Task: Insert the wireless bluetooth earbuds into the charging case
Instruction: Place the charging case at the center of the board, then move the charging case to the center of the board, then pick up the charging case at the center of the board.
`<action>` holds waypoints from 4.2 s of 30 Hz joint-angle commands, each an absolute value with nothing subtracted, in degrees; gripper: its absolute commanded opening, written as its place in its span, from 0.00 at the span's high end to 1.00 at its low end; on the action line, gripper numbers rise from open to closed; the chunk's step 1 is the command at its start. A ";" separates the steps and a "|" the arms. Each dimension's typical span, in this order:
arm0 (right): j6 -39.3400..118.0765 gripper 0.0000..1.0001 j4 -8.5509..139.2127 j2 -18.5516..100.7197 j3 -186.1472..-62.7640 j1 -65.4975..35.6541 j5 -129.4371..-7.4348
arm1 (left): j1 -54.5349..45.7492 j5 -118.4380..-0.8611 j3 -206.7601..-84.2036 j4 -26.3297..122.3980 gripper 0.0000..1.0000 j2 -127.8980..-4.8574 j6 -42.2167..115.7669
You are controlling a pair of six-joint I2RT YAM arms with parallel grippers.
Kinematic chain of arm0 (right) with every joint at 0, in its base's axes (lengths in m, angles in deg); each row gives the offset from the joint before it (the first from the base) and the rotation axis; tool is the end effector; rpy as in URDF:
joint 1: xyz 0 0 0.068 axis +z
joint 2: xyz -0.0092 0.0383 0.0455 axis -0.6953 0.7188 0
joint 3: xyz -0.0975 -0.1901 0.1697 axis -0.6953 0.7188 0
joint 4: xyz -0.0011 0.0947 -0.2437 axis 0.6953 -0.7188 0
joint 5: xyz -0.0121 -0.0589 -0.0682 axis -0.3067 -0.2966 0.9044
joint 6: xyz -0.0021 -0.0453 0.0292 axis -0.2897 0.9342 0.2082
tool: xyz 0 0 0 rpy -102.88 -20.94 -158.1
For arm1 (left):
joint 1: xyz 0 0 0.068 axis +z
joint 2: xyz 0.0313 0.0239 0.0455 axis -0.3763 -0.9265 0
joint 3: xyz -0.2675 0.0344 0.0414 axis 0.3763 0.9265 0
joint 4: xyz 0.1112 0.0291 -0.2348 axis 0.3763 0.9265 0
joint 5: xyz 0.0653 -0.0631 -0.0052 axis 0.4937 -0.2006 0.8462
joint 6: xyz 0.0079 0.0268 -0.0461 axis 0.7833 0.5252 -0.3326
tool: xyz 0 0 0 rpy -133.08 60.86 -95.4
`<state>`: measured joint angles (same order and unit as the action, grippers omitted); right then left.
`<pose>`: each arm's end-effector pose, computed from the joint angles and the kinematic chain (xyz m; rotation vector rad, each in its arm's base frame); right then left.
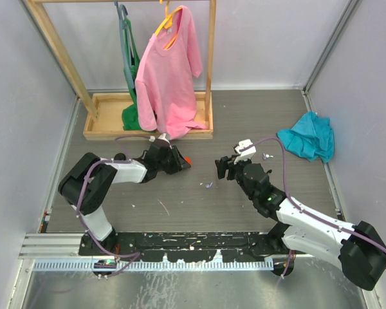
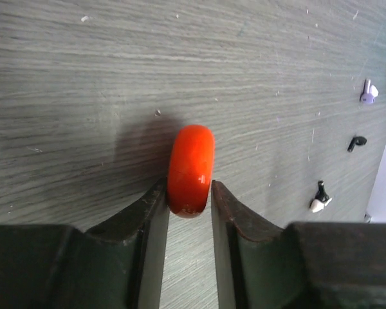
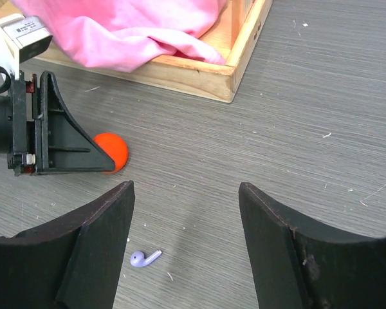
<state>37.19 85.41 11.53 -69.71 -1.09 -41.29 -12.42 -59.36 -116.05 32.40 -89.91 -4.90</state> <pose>0.1565 0.1294 0.2262 -0.2747 1.7465 0.3599 0.2713 -0.1926 0.1361 -0.3137 2.4031 -0.9323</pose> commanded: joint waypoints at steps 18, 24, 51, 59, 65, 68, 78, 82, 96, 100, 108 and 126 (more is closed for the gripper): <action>36.62 0.29 88.61 12.47 -70.02 -1.08 -39.88 | -12.79 -40.22 -113.92 57.82 0.30 -71.56 -0.06; 36.29 0.28 89.07 13.42 -70.00 -1.09 -40.47 | -12.71 -28.72 -114.63 69.58 0.21 -60.99 2.38; 36.33 0.28 88.07 14.95 -70.66 -1.12 -39.95 | 2.55 -44.89 -123.31 65.39 0.26 -79.62 19.71; 36.41 0.28 87.56 15.23 -71.06 -1.14 -40.18 | 1.06 -56.06 -122.25 64.42 0.31 -78.29 24.22; 36.39 0.28 87.37 15.23 -71.13 -1.09 -40.36 | -1.62 -58.02 -122.28 66.76 0.30 -75.14 27.16; 36.45 0.28 87.24 15.34 -71.23 -1.09 -40.40 | -2.66 -56.96 -121.69 67.83 0.30 -72.22 26.01; 36.58 0.28 87.02 15.52 -71.28 -1.14 -40.17 | -9.18 -37.55 -120.66 72.65 0.18 -68.83 14.33; 36.68 0.28 86.94 15.70 -71.41 -1.07 -40.05 | -12.76 -30.48 -120.27 73.25 0.15 -70.26 8.03; 36.64 0.28 86.58 16.36 -71.73 -1.12 -39.92 | -16.65 -21.23 -119.87 72.17 0.26 -77.22 -7.09; 36.78 0.28 86.37 16.69 -71.90 -1.08 -39.74 | -16.62 -20.42 -119.81 72.15 0.32 -78.81 -8.50; 36.77 0.28 86.23 16.79 -71.99 -1.12 -39.86 | -16.67 -20.85 -118.45 71.46 0.39 -78.87 -9.30; 36.39 0.28 83.48 14.81 -73.71 -1.12 -43.22 | -16.68 -23.85 -114.64 64.81 0.57 -75.83 -3.32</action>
